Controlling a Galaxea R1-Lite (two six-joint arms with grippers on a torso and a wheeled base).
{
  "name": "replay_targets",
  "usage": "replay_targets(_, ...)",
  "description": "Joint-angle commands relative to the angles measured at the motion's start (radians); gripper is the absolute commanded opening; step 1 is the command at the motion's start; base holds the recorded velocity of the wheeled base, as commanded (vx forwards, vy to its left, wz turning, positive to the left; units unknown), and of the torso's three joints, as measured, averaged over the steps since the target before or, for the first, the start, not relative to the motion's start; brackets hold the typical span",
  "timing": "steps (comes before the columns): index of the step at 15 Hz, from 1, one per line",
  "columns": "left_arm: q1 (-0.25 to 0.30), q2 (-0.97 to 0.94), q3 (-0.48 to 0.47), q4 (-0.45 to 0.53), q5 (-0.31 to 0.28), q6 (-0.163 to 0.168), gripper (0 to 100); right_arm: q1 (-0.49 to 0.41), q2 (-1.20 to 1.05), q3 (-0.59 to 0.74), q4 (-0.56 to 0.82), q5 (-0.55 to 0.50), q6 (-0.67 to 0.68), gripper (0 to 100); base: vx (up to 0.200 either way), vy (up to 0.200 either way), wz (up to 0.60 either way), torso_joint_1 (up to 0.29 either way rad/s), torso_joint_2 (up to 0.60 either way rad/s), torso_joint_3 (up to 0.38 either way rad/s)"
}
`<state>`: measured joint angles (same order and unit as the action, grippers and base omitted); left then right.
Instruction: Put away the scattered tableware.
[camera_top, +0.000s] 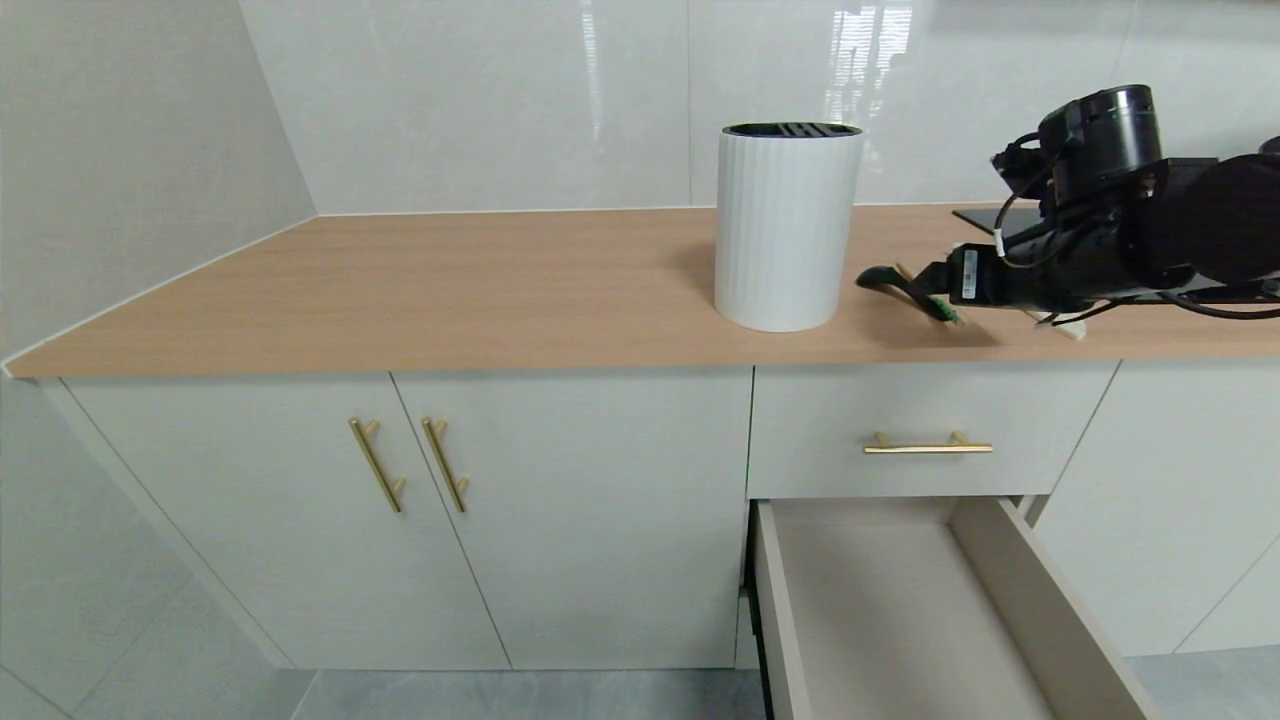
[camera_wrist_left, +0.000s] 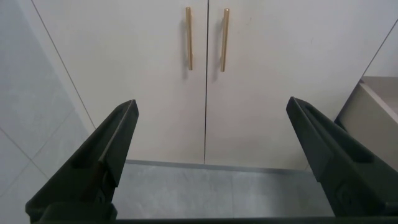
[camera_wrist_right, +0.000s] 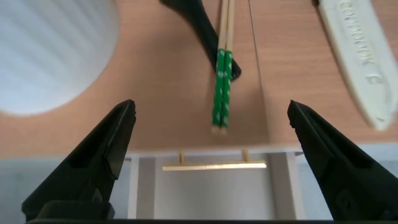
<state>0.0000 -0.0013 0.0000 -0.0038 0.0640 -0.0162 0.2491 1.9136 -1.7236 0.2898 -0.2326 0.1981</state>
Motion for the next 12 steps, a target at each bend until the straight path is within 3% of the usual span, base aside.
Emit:
replay_targets(1,0.0,0.001,0.0,-0.001,0.0,-0.001,100,-0.001,0.065,-0.031,0.0,-0.011,0.007,100,0.0,0.0,0.0,0.0,0.0,0.0)
replay_targets(12,0.0,0.001,0.0,-0.001,0.0,-0.001,100,-0.01,0.119,-0.053,0.0,-0.051,0.009,100,0.0,0.0,0.0,0.0,0.0,0.0)
